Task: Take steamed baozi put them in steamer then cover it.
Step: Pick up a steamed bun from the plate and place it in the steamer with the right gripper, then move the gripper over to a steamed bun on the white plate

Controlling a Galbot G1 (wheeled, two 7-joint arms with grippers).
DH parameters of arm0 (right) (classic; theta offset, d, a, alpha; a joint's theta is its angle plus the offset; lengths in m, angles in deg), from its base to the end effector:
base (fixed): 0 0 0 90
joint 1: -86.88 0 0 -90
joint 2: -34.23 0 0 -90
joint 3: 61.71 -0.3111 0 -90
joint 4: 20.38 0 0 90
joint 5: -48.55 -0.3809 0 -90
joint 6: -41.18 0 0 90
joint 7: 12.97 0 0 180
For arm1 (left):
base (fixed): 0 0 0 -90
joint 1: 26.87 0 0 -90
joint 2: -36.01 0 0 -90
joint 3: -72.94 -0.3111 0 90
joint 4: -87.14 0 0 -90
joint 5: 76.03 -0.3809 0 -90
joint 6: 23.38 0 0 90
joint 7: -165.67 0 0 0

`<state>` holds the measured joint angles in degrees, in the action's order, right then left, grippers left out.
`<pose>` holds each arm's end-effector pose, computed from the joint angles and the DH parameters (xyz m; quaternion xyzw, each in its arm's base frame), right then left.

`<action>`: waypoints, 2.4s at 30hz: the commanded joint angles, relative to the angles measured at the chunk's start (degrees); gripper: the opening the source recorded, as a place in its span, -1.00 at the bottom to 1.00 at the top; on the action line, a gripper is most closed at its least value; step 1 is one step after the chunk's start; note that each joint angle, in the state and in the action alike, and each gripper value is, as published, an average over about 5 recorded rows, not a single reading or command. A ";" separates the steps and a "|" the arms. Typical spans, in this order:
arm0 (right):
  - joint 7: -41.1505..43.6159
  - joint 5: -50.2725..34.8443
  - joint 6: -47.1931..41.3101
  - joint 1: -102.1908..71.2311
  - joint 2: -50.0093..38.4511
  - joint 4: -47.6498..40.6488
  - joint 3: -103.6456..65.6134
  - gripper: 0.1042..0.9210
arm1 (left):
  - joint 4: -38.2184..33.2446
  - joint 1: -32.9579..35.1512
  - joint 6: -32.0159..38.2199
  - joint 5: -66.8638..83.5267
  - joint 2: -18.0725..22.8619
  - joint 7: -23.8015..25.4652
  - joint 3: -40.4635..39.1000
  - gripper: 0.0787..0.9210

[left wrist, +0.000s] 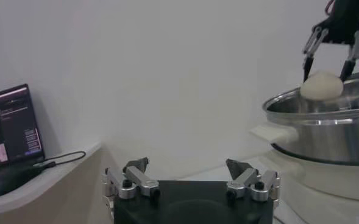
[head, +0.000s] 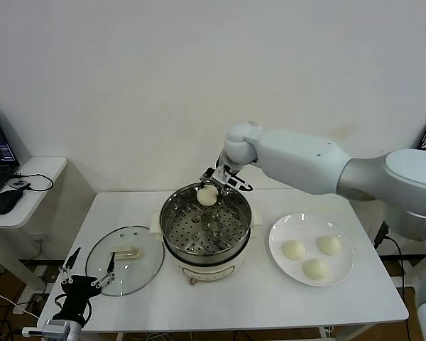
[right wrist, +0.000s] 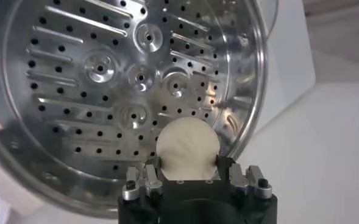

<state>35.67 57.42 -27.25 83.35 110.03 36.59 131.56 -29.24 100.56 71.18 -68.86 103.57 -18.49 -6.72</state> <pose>0.5735 0.1741 -0.1088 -0.6068 0.2605 -0.7509 0.0026 0.2011 0.1108 -0.2896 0.0074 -0.9881 -0.1502 0.0335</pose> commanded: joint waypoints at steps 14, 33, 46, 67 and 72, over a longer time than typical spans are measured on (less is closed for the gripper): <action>-2.81 5.67 6.86 -3.06 3.39 -6.10 -2.65 0.43 | -0.78 0.18 0.03 -0.22 0.36 -0.05 0.14 0.77; 6.00 -32.96 -41.76 22.16 -24.52 33.73 7.96 0.76 | -1.07 -0.43 -0.45 0.39 -0.49 -0.01 -0.12 0.77; 4.95 -29.10 -48.80 17.68 -49.01 45.65 8.17 0.76 | -1.10 -0.75 -0.93 0.68 -1.79 0.22 -0.22 0.77; 6.21 -12.74 -43.49 -17.43 -49.38 32.99 -14.10 0.76 | 0.54 -0.57 -0.92 -0.17 -2.02 0.21 -0.51 0.77; 6.63 -10.11 -41.97 -22.92 -46.40 28.38 -18.22 0.76 | 0.43 -0.25 -1.22 -0.24 -1.98 0.25 0.07 0.77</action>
<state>42.02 42.09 -70.18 73.96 62.31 71.33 122.77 -28.84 100.36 69.93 -69.06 101.62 -18.26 -6.54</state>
